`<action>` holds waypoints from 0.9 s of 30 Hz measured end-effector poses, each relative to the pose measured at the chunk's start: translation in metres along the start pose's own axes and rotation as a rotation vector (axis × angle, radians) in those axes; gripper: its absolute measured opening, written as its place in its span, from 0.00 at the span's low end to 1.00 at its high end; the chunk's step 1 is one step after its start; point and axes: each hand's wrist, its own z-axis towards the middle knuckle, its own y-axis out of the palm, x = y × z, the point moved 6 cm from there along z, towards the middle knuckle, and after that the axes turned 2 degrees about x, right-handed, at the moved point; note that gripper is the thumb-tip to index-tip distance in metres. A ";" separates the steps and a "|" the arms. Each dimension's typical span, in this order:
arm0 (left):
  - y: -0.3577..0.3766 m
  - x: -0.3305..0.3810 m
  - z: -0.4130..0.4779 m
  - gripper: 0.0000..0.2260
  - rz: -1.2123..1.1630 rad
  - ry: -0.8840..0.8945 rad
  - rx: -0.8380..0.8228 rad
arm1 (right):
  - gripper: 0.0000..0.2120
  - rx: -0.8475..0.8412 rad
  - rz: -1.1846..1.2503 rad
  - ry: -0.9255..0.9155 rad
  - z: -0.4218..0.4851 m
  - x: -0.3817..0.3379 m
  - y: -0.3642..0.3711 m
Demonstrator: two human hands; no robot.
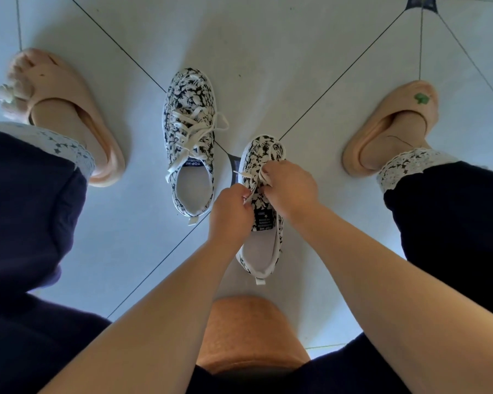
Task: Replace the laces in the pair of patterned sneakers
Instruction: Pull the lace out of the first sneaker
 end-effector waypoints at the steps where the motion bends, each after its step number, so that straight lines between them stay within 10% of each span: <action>1: 0.000 0.000 0.000 0.13 0.000 0.000 0.000 | 0.06 -0.001 -0.043 -0.017 0.000 0.000 0.000; 13: 0.002 0.016 -0.009 0.12 0.035 0.095 -0.019 | 0.07 -0.341 0.957 0.203 -0.027 0.031 -0.024; 21: -0.006 -0.003 -0.007 0.10 -0.070 -0.033 0.040 | 0.09 -0.369 -0.148 -0.120 -0.038 0.034 0.021; 27: 0.000 -0.002 -0.005 0.11 -0.023 -0.029 -0.001 | 0.02 -0.194 0.646 0.177 -0.026 0.047 -0.017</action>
